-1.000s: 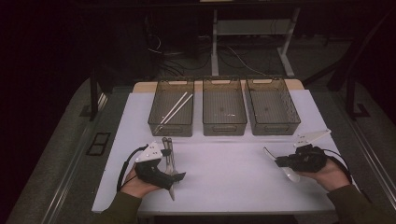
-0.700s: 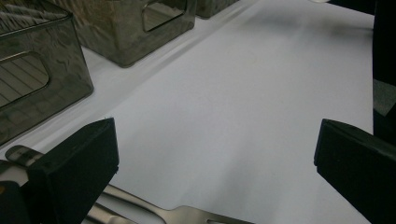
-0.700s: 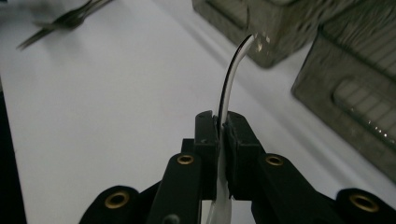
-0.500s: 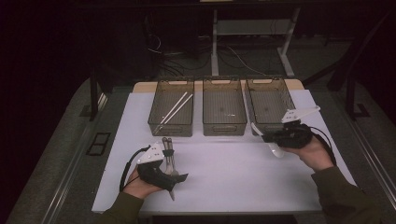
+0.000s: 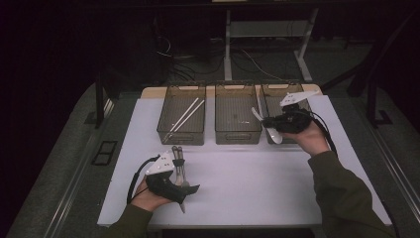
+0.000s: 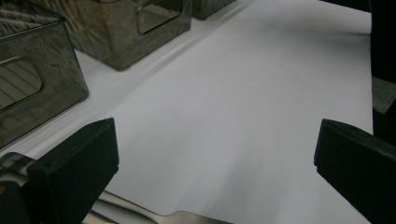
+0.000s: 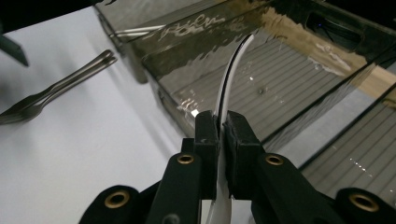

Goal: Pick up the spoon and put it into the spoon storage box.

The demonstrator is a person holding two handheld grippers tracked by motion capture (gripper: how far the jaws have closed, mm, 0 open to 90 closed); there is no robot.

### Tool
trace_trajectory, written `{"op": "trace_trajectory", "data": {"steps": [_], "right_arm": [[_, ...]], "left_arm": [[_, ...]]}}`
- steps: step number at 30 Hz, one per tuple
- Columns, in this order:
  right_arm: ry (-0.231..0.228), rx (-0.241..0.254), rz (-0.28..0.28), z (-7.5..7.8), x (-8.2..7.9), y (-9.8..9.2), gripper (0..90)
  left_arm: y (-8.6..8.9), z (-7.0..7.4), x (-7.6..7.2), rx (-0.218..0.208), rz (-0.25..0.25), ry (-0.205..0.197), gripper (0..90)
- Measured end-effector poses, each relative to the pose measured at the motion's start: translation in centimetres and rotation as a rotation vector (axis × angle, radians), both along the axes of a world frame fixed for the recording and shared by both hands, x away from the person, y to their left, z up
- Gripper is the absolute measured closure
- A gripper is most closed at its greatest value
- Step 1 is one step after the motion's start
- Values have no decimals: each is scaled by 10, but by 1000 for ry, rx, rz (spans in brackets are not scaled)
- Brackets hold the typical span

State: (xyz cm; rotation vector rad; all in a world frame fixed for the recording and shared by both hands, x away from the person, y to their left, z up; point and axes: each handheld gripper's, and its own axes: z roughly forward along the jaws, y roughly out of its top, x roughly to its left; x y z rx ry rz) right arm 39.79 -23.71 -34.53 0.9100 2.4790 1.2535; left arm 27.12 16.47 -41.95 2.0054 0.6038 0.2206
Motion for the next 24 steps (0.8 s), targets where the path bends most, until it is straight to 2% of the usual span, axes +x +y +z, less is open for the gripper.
{"op": "trace_trajectory", "data": {"steps": [3,7,13,15,22,24], "right_arm": [[-3,13,-4,3,11,9,840],[-11,5,-14,5,26,23,840],[-11,1,-43,-2,48,44,840],[11,-6,-53,-6,54,51,840],[36,-30,-83,-21,74,63,839],[67,-38,-102,-26,78,66,838]], "left_arm": [[1,0,0,-1,-3,0,0],[0,0,0,-6,-3,2,0],[1,0,1,-2,-9,-2,0],[1,1,0,-3,-9,-2,0],[2,1,1,-6,-12,1,0],[1,1,1,-9,-10,2,0]]}}
